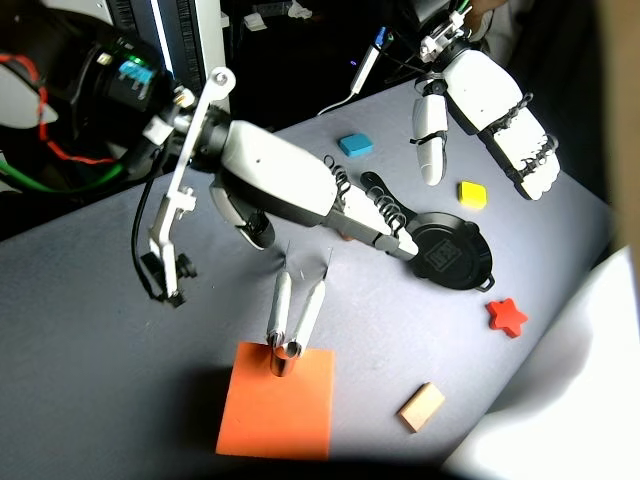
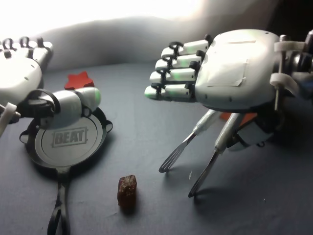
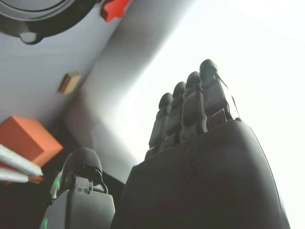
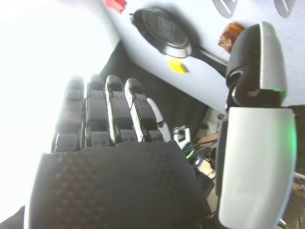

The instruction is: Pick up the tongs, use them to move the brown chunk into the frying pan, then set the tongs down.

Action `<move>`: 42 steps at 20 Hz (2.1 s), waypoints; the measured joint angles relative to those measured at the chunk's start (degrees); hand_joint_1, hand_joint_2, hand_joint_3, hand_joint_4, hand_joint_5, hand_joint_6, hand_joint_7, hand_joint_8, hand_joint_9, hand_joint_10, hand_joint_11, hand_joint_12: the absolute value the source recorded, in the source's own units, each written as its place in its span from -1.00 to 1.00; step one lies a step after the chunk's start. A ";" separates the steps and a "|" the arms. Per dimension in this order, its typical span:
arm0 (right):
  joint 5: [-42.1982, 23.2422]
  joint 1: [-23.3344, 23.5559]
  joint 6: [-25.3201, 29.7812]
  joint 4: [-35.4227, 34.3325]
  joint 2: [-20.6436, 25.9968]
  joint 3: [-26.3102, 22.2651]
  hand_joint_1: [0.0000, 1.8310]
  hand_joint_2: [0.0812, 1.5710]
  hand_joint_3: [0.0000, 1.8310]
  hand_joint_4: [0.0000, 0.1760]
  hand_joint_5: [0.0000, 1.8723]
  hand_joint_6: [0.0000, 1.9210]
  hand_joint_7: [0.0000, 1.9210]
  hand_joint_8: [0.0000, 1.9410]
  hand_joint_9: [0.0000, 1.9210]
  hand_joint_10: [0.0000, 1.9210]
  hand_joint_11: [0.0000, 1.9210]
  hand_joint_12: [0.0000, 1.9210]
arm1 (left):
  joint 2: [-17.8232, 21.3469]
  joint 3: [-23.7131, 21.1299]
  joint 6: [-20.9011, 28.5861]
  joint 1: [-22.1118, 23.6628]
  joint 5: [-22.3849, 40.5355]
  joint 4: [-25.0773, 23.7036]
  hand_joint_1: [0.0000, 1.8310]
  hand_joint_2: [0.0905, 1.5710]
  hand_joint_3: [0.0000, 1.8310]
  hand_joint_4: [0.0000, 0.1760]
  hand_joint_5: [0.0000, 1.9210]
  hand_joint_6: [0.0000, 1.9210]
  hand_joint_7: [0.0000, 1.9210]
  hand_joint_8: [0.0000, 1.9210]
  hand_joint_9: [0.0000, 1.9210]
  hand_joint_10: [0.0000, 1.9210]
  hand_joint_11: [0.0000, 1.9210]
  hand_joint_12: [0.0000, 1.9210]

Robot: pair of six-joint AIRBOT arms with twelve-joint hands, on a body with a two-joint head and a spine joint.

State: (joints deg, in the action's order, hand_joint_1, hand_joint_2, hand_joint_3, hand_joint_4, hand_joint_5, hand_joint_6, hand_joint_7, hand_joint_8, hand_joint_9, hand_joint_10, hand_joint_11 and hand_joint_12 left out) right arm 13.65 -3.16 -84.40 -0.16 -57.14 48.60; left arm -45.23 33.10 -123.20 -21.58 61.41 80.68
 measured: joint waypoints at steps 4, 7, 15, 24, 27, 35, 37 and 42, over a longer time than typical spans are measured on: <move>7.13 4.61 24.28 18.91 -2.71 3.13 0.15 -0.02 -1.00 -1.00 -1.00 -1.00 -1.00 -1.00 -1.00 -1.00 -1.00 -1.00 | 0.00 0.00 -0.72 -0.04 -0.46 -0.09 -1.00 0.42 -1.00 -1.00 -1.00 -1.00 -0.99 -1.00 -0.99 -1.00 -0.99 -0.99; 12.37 5.03 31.47 24.79 -6.14 4.63 0.11 0.02 -1.00 -1.00 -1.00 -1.00 -1.00 -1.00 -1.00 -1.00 -1.00 -1.00 | 0.00 0.07 -0.87 -0.15 -0.50 -0.02 -1.00 0.43 -1.00 -1.00 -1.00 -1.00 -1.00 -1.00 -1.00 -1.00 -0.99 -0.99; 17.92 2.45 31.95 24.22 -9.18 8.26 0.14 0.08 -1.00 -1.00 -1.00 -1.00 -1.00 -1.00 -1.00 -1.00 -1.00 -1.00 | 0.00 0.48 -0.90 -0.24 -0.57 0.57 -1.00 0.43 -1.00 -1.00 -1.00 -1.00 -1.00 -1.00 -1.00 -1.00 -0.99 -0.99; 16.04 1.03 26.80 24.17 -12.13 11.74 0.22 0.04 -1.00 -1.00 -1.00 -1.00 -1.00 -1.00 -1.00 -1.00 -1.00 -1.00 | 0.00 0.46 -0.87 -0.09 -0.94 0.35 -1.00 0.43 -1.00 -1.00 -1.00 -1.00 -1.00 -1.00 -1.00 -1.00 -0.99 -1.00; 16.48 0.22 25.18 24.33 -12.52 12.63 0.21 0.04 -1.00 -1.00 -1.00 -1.00 -1.00 -1.00 -1.00 -1.00 -1.00 -1.00 | 0.00 0.46 -0.87 -0.09 -0.94 0.35 -1.00 0.44 -1.00 -1.00 -1.00 -1.00 -1.00 -1.00 -1.00 -1.00 -1.00 -1.00; 16.31 -1.53 23.47 25.18 -14.43 14.21 0.22 0.05 -1.00 -1.00 -1.00 -1.00 -1.00 -1.00 -1.00 -1.00 -1.00 -1.00 | -0.26 0.70 -0.92 0.15 -2.56 0.35 -1.00 0.44 -1.00 -1.00 -1.00 -1.00 -1.00 -1.00 -1.00 -1.00 -0.99 -1.00; 16.37 -3.41 23.50 25.77 -15.98 16.24 0.21 0.05 -1.00 -1.00 -1.00 -1.00 -1.00 -1.00 -1.00 -1.00 -1.00 -1.00 | -0.37 0.70 -0.90 0.22 -2.97 -0.07 -1.00 0.44 -1.00 -1.00 -1.00 -1.00 -0.98 -0.99 -0.98 -0.99 -0.98 -0.99; 14.97 -5.22 23.85 26.51 -16.57 17.99 0.21 0.05 -1.00 -1.00 -1.00 -1.00 -1.00 -1.00 -1.00 -1.00 -1.00 -1.00 | -0.37 1.31 -0.72 0.22 -3.06 0.09 -1.00 0.45 -1.00 -1.00 -1.00 -1.00 -0.98 -0.99 -0.97 -0.99 -0.99 -0.99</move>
State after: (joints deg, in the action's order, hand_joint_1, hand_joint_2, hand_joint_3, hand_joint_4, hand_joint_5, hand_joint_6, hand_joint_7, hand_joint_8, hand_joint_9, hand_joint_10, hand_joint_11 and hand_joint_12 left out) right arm 28.62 -8.38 -60.55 26.35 -73.71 66.59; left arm -45.60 34.41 -123.92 -21.37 58.35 80.77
